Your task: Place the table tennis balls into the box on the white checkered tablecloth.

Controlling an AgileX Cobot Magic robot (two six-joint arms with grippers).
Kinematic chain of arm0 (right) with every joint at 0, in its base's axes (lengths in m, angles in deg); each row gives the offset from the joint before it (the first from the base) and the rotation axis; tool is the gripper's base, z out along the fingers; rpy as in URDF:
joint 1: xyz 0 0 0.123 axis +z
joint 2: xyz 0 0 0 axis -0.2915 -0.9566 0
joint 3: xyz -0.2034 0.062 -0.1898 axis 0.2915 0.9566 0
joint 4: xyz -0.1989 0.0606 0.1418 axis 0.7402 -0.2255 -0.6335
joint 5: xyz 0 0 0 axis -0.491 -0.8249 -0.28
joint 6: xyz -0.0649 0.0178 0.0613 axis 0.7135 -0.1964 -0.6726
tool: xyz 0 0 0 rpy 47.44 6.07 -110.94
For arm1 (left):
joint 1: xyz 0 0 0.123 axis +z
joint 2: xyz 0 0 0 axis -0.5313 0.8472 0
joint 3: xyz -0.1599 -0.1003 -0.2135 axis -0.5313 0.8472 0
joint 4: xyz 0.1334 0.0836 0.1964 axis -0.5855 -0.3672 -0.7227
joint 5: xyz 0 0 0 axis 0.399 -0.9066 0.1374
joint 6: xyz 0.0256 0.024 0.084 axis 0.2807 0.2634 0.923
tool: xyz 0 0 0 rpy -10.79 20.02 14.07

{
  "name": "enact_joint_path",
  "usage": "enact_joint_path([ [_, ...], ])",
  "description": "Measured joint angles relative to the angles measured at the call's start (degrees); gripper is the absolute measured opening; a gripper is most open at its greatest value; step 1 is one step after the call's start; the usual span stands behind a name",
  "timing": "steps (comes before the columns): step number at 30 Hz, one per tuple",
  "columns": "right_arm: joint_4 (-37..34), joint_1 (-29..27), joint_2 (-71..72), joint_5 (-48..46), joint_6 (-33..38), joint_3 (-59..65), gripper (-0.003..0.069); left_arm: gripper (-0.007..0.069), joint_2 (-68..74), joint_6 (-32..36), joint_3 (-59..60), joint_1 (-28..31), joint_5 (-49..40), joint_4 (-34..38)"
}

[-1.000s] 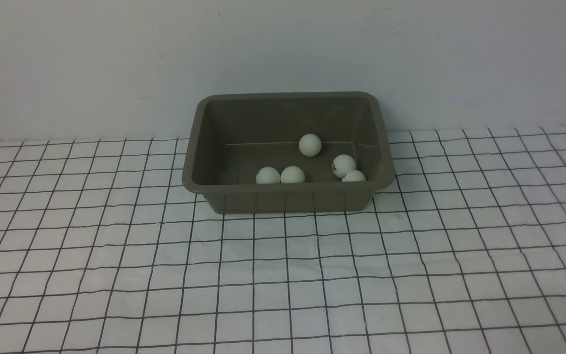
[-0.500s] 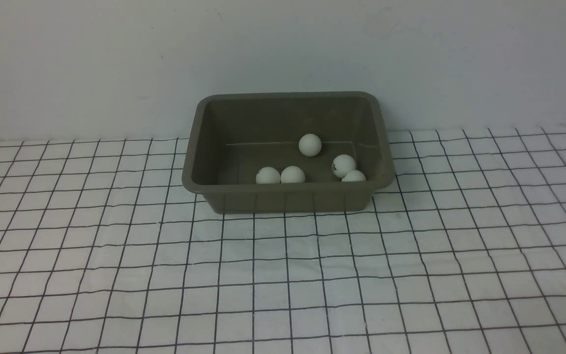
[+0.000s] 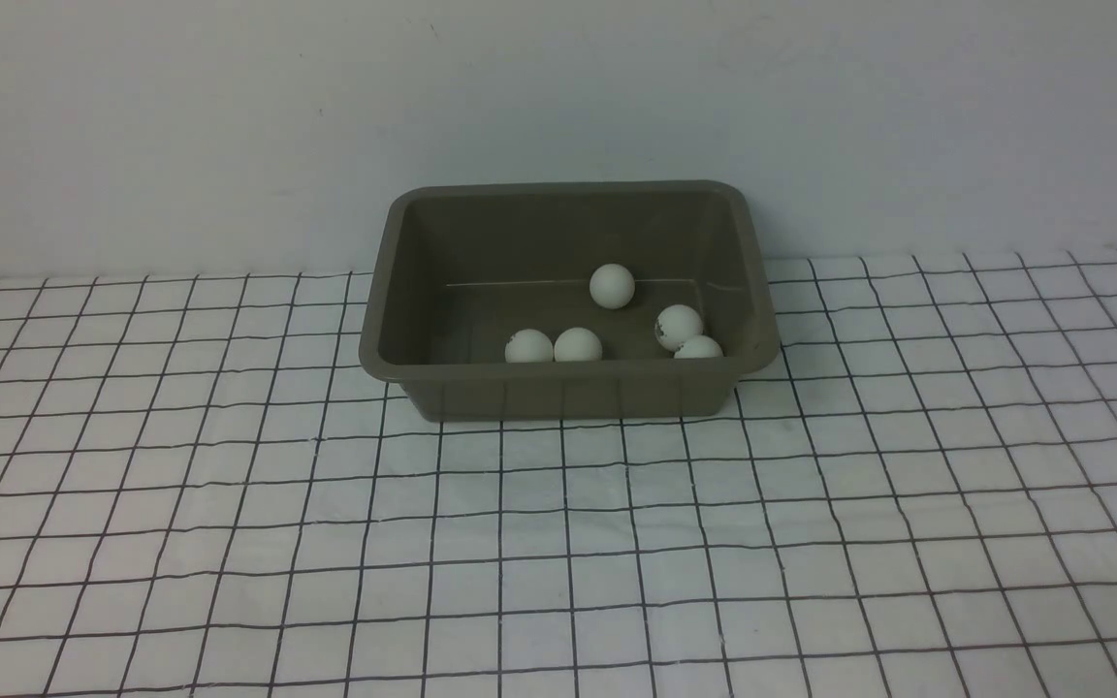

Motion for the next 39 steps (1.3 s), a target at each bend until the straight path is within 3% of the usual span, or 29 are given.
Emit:
enact_joint_path([
  [39,0.0,0.0,0.0,0.0,-0.1,0.0,0.0461,0.0268,0.0,0.0,0.0,-1.0,0.0,0.0],
])
